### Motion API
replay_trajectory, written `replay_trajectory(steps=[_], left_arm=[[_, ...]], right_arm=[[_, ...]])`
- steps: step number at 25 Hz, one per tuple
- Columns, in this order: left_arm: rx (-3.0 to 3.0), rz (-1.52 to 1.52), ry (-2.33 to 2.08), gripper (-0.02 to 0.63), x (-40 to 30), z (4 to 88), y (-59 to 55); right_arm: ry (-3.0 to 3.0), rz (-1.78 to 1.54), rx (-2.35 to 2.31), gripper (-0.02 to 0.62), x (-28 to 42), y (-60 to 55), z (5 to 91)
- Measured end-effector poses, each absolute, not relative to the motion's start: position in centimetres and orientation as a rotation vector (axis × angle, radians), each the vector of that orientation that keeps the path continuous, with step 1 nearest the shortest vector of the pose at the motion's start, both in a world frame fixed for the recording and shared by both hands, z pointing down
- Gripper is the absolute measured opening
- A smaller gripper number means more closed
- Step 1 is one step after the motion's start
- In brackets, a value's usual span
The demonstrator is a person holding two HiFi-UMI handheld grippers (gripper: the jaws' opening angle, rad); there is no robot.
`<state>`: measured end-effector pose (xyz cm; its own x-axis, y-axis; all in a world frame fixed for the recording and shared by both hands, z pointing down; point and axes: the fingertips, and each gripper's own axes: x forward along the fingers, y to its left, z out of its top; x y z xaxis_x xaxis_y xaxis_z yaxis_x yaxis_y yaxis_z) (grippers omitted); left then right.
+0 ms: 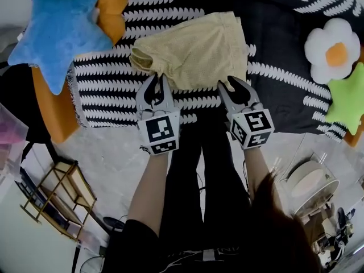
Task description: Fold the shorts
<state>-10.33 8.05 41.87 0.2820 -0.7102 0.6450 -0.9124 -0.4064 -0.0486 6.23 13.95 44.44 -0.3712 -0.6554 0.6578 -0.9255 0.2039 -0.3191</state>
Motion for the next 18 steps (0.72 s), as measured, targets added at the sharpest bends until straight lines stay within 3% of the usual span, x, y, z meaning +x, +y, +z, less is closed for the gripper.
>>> replay_trajectory(steps=[7, 13, 18], left_arm=[[2.407, 1.011, -1.362, 0.0, -6.9, 41.1, 8.7], [2.341, 1.004, -1.357, 0.0, -6.2, 42.7, 9.4], [2.38, 1.072, -1.331, 0.0, -6.1, 43.8, 10.3]], right_arm=[[-2.153, 1.003, 1.536, 0.124, 6.8, 13.6, 42.6], [-2.36, 1.21, 1.42, 0.118, 5.2, 11.3, 40.8], [-2.484, 1.411, 1.083, 0.185, -0.5, 8.6, 40.5]])
